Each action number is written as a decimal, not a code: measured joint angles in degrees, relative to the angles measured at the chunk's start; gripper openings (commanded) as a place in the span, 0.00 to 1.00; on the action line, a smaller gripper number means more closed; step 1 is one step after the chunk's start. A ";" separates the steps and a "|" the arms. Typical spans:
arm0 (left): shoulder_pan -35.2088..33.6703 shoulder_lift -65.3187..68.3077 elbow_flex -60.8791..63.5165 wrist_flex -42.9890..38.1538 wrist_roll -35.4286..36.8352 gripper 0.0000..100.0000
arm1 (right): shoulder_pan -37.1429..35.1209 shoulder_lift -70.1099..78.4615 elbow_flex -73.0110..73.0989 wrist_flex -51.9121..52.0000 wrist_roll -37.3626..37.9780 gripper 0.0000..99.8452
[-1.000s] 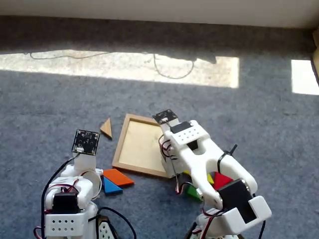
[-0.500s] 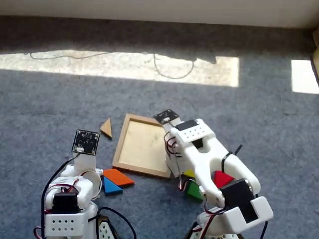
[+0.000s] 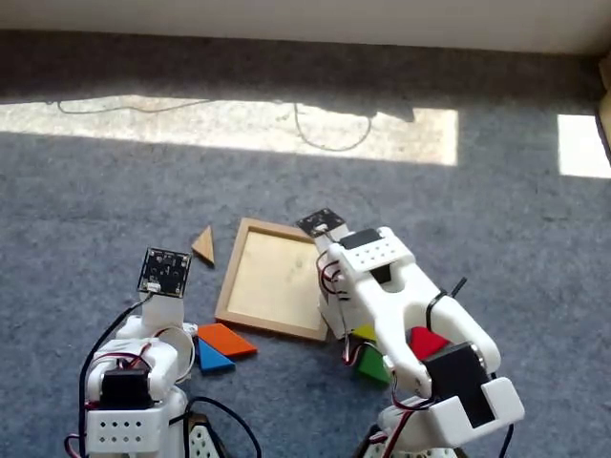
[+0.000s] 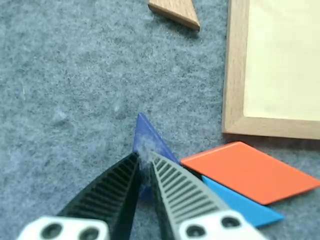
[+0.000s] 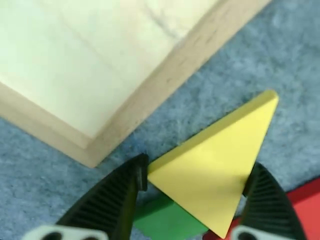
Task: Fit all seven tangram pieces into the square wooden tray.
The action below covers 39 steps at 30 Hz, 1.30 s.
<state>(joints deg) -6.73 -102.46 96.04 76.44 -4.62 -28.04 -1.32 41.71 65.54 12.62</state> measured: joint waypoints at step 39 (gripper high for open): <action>0.00 0.00 0.00 0.00 0.00 0.01 | 3.69 -13.89 -13.45 12.04 -10.46 0.25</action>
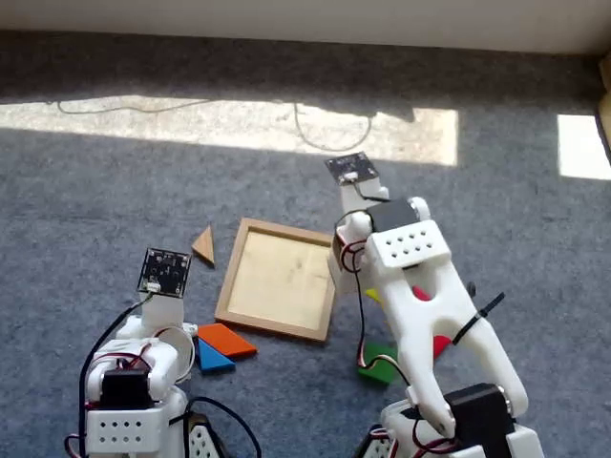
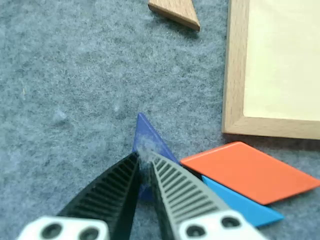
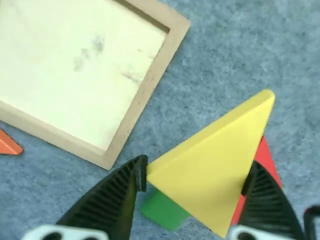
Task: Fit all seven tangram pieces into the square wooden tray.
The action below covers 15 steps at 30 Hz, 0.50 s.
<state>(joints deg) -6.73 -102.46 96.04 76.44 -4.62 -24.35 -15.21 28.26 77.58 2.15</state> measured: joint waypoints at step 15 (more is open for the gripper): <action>0.00 0.00 0.00 0.00 0.00 0.01 | -12.04 0.00 -1.67 -9.23 -7.74 0.25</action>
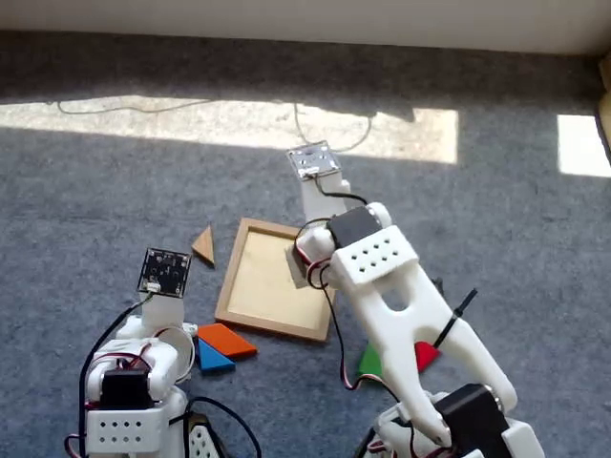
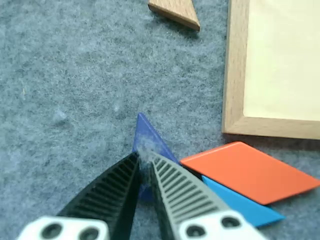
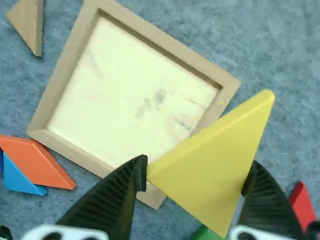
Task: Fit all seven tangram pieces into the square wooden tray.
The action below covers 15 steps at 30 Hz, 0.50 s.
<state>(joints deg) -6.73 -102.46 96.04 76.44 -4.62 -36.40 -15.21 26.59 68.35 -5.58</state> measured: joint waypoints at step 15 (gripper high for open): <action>0.00 0.00 0.00 0.00 0.00 0.01 | -7.65 0.00 7.47 -18.37 -0.35 0.25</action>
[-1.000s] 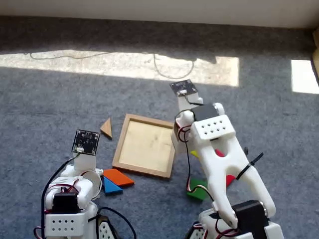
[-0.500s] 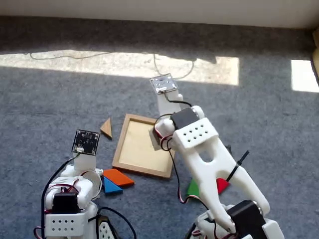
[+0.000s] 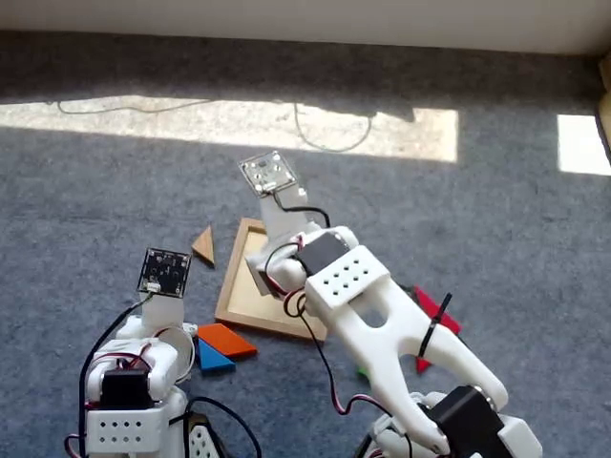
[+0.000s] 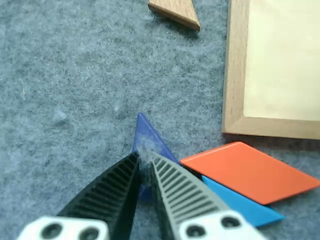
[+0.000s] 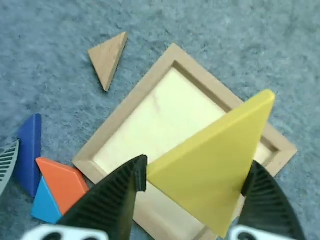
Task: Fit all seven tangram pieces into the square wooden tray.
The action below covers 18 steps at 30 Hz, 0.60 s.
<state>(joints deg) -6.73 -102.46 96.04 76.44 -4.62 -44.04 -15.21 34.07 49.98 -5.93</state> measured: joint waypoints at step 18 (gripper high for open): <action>0.00 0.00 0.00 0.00 0.00 0.01 | 4.57 0.00 9.67 -11.69 -8.18 0.25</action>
<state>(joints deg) -6.73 -102.46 96.04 76.44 -4.62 -39.47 -15.21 43.74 38.29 -14.11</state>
